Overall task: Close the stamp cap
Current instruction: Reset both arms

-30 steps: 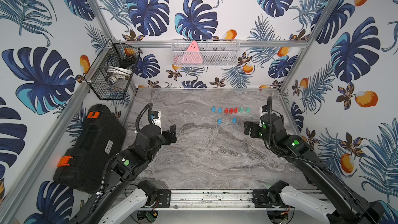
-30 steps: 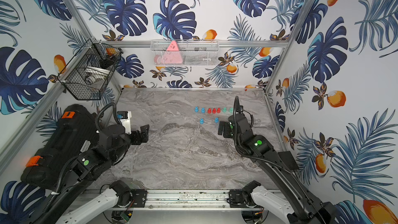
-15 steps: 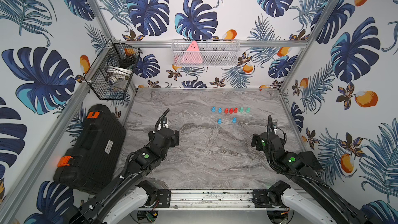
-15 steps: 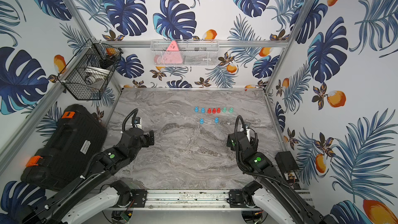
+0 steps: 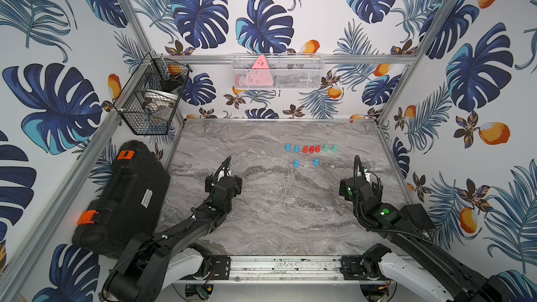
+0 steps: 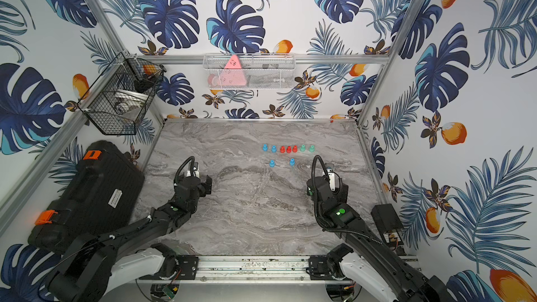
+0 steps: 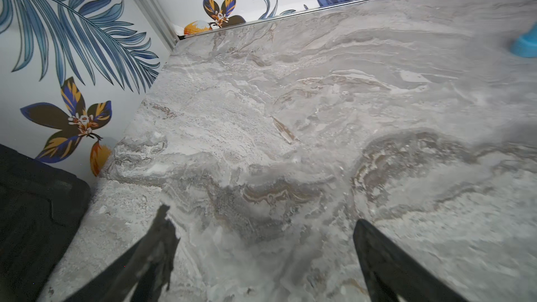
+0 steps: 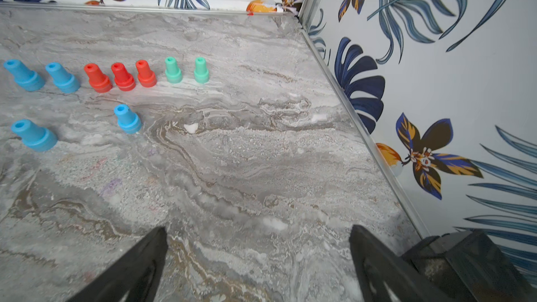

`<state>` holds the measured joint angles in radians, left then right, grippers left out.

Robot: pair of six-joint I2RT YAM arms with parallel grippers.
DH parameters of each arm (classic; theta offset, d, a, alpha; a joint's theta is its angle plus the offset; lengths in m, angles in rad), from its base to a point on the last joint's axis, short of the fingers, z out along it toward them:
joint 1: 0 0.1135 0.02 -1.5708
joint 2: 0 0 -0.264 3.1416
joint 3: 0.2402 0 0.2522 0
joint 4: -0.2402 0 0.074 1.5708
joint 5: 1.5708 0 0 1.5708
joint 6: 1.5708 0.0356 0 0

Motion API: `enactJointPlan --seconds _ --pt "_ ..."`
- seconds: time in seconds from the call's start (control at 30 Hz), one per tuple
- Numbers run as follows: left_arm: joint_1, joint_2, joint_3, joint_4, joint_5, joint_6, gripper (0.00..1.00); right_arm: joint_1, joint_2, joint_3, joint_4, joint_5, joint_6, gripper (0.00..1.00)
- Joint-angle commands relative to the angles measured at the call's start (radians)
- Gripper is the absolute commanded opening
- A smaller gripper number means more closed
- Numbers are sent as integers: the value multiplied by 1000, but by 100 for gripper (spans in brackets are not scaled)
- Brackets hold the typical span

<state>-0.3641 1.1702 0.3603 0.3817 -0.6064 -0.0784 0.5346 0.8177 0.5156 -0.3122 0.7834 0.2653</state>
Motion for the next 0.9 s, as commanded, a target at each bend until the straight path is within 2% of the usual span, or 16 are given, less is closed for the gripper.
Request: enactJointPlan --seconds 0.0,0.07,0.2,0.27,0.33,0.43,0.53,0.63,0.7,0.83,0.87 --pt "38 88 9 195 -1 8 99 -1 -27 -114 189 30 -92 100" --pt "46 157 15 244 4 28 99 -2 -45 -195 255 35 -88 100" --pt "74 246 20 329 -26 51 99 -2 -78 -248 311 -6 -63 100" --pt "93 261 23 353 -28 40 99 -5 -52 -298 430 -6 -100 100" --pt "114 277 28 378 -12 39 99 -7 -19 -264 365 -21 -66 100" --pt "147 304 17 454 3 44 99 -11 43 -253 404 2 -75 100" --pt "169 340 7 523 79 79 99 -31 82 -252 459 -7 -102 100" --pt "172 414 9 600 143 108 99 -73 122 -257 539 -26 -113 100" --pt "196 423 23 575 192 102 99 -135 159 -245 560 -78 -110 100" --pt "217 427 10 601 195 74 99 -238 255 -191 540 -196 -92 100" --pt "218 431 13 605 197 76 99 -247 284 -182 561 -190 -83 100"
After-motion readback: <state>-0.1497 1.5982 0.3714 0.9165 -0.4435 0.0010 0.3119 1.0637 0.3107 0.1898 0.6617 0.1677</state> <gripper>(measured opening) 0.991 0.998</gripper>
